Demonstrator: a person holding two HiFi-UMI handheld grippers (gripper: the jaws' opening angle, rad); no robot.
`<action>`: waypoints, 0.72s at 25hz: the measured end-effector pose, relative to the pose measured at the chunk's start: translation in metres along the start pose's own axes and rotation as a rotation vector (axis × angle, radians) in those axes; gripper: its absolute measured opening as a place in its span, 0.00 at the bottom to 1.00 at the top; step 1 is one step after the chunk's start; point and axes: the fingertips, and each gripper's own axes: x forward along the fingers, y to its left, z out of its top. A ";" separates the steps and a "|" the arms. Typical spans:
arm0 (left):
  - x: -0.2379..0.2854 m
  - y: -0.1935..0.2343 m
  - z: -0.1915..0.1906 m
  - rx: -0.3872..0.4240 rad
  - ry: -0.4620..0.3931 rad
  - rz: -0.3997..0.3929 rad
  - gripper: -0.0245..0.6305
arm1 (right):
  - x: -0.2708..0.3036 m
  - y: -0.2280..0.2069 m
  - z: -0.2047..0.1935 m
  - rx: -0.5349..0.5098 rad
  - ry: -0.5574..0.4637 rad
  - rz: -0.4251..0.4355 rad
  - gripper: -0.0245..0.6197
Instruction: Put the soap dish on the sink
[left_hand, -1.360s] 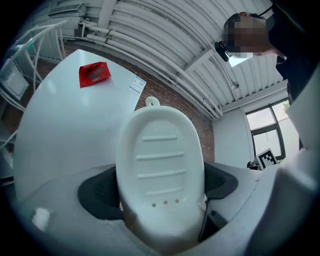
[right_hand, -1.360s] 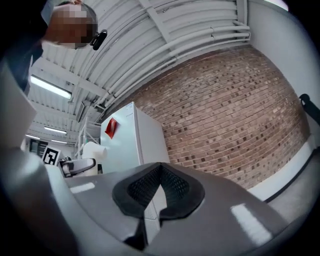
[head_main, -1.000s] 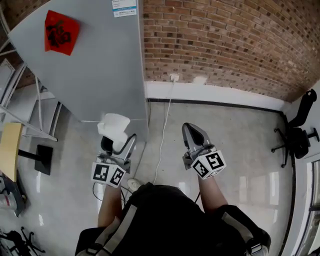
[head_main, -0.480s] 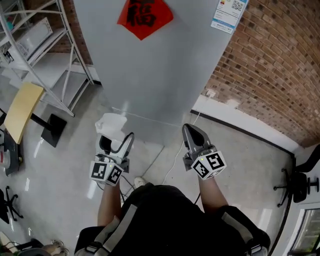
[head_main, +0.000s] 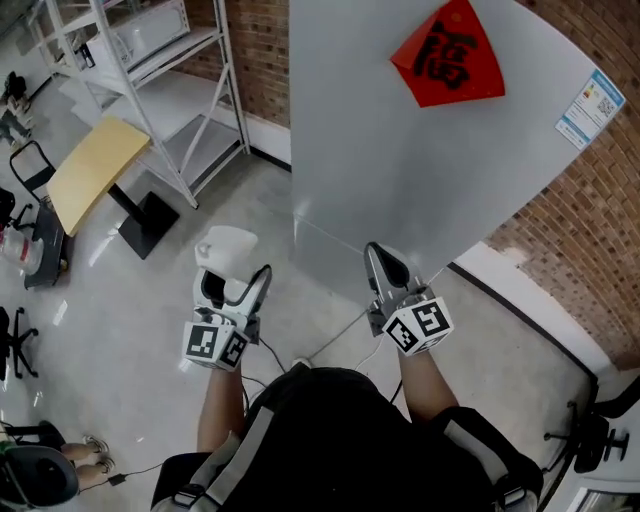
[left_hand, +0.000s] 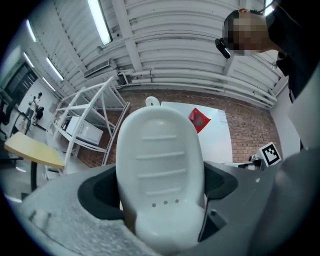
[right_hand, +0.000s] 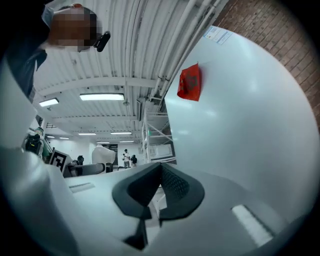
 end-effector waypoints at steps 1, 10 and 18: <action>-0.006 0.011 0.004 0.007 -0.008 0.020 0.74 | 0.011 0.007 -0.003 -0.003 0.007 0.022 0.05; -0.074 0.082 0.019 0.041 -0.035 0.238 0.74 | 0.088 0.067 -0.033 0.005 0.089 0.214 0.05; -0.118 0.116 0.011 0.018 -0.044 0.384 0.74 | 0.152 0.137 -0.056 0.008 0.143 0.429 0.05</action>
